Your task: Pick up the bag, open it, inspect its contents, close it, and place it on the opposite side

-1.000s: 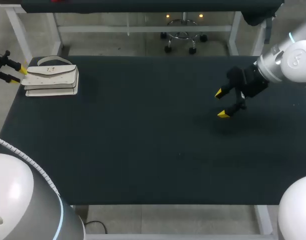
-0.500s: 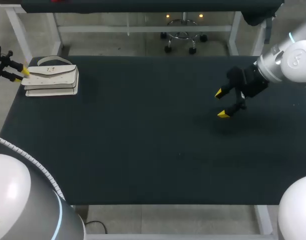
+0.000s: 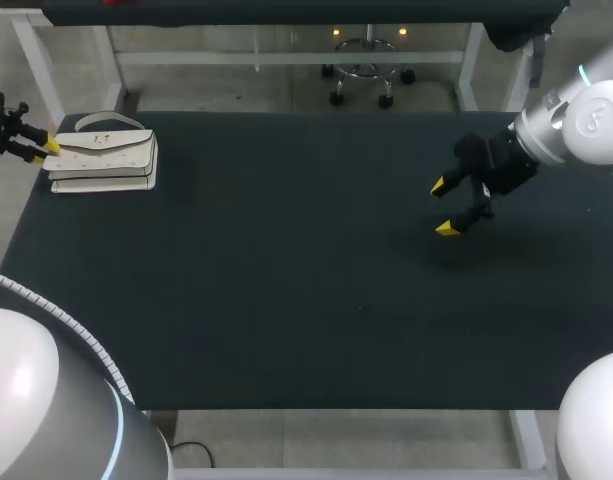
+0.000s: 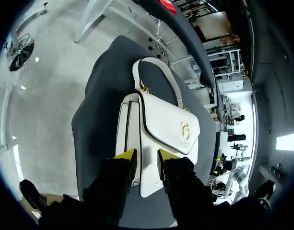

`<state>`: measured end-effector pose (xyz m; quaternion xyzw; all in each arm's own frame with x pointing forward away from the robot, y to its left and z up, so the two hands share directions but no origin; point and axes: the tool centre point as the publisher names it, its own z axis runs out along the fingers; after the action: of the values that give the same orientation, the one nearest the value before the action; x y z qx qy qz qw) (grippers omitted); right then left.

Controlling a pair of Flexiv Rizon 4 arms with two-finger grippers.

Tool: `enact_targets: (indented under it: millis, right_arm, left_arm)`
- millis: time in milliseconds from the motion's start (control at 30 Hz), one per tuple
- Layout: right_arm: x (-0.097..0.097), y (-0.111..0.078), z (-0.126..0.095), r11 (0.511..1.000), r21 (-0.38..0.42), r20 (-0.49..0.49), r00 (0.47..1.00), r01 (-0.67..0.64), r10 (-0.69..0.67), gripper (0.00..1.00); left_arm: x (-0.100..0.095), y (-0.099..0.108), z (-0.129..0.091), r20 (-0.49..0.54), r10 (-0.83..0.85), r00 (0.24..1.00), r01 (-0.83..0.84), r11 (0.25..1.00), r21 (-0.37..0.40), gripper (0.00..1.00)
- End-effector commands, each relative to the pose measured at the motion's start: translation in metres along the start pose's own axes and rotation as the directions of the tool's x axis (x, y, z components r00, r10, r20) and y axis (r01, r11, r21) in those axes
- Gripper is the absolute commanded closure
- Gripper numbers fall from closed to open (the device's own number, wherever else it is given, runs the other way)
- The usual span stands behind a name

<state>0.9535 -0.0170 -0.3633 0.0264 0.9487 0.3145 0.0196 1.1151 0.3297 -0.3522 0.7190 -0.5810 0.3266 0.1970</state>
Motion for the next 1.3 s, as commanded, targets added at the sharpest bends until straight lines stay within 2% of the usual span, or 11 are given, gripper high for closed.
enact_targets:
  millis: [33, 533, 567, 633, 667, 1000, 1300]
  right_arm:
    - [0.0, 0.0, 0.0, 1.0, -0.001, 0.001, 1.0, 0.001, -0.001, 0.0]
    - [0.0, 0.0, 0.0, 1.0, -0.001, 0.001, 1.0, 0.001, -0.001, 0.0]
    - [0.0, 0.0, 0.0, 1.0, -0.001, 0.001, 1.0, 0.001, -0.001, 0.0]
    - [0.0, 0.0, 0.0, 1.0, -0.001, 0.001, 1.0, 0.001, -0.001, 0.0]
    - [0.0, 0.0, 0.0, 1.0, -0.001, 0.001, 1.0, 0.001, -0.001, 0.0]
    - [0.0, 0.0, 0.0, 1.0, -0.001, 0.001, 1.0, 0.001, -0.001, 0.0]
    - [0.0, 0.0, 0.0, 1.0, -0.001, 0.001, 1.0, 0.001, -0.001, 0.0]
  left_arm:
    - [-0.004, -0.008, 0.0, -0.012, -0.001, 1.0, 0.0, 0.99, -0.141, 0.72]
    - [-0.005, -0.008, 0.003, -0.015, 0.004, 1.0, -0.007, 0.989, -0.147, 0.9]
    - [-0.005, -0.008, 0.003, -0.016, 0.004, 1.0, -0.007, 0.989, -0.147, 0.96]
    - [-0.005, -0.008, 0.003, -0.016, 0.004, 1.0, -0.007, 0.989, -0.149, 0.96]
    - [-0.005, -0.008, 0.003, -0.016, 0.005, 1.0, -0.007, 0.989, -0.149, 1.0]
    - [0.001, 0.0, 0.006, -0.046, 0.049, 0.998, -0.057, 0.983, -0.174, 1.0]
    - [0.017, 0.022, 0.018, -0.087, 0.077, 0.993, -0.093, 0.977, -0.19, 1.0]
